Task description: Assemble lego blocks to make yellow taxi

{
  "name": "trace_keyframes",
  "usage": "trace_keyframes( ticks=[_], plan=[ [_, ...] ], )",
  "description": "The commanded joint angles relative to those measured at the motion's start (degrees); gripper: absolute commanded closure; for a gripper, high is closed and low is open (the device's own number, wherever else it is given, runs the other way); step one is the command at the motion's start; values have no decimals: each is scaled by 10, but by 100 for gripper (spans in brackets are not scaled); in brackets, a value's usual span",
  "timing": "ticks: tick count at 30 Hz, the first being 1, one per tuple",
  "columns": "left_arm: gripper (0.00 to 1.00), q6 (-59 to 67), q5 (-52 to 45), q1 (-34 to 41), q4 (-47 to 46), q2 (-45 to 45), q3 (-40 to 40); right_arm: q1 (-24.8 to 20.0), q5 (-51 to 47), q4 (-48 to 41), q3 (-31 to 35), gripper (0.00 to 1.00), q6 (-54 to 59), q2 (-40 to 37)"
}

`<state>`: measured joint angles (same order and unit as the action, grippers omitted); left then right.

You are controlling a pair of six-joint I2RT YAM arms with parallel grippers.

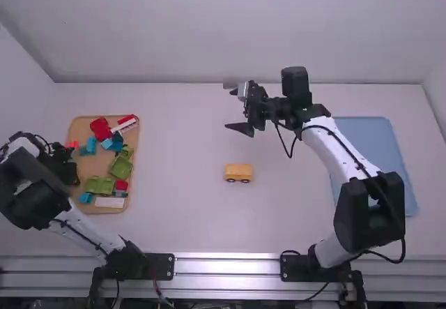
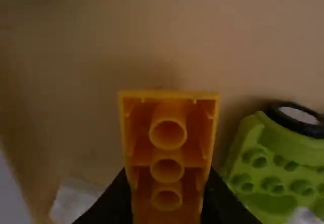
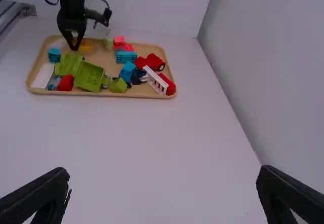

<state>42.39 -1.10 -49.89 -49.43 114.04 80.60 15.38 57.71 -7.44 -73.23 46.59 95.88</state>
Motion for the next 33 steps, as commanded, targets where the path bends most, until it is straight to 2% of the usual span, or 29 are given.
trace_keyframes(
  ticks=[1,3,5,10,14,16,19,23,25,28,29,31,33],
  plan=[
    [82,-28,-26,-1,-30,6,57,0,3,3,-18,1,-3,2],
    [86,-33,-48,-2,-67,2,96,0,2,11,-18,1,-14,2],
    [95,-34,-83,3,-102,-12,127,0,-9,23,-18,1,-42,2],
    [98,-24,-155,4,-128,-70,140,-8,-15,30,-18,1,-67,2],
    [98,-14,-209,8,-109,-162,98,-7,-7,27,-18,1,-78,3],
    [98,4,-285,23,-77,-236,52,-7,7,35,-18,1,-74,4],
    [98,36,-366,48,-54,-287,13,-3,31,67,-18,1,-91,14],
    [98,58,-492,134,1,-373,-69,-1,83,164,-18,1,-183,51],
    [98,59,-524,169,24,-395,-97,-5,122,193,-18,1,-203,63],
    [98,22,-577,281,127,-425,-168,-6,206,286,-18,1,-277,94],
    [98,18,-577,287,133,-425,-171,-5,208,290,-18,1,-282,95],
    [98,-46,-578,378,245,-426,-219,5,241,365,-18,1,-354,114],
    [98,-80,-579,423,316,-424,-245,10,253,401,-18,1,-389,120]
  ],
)
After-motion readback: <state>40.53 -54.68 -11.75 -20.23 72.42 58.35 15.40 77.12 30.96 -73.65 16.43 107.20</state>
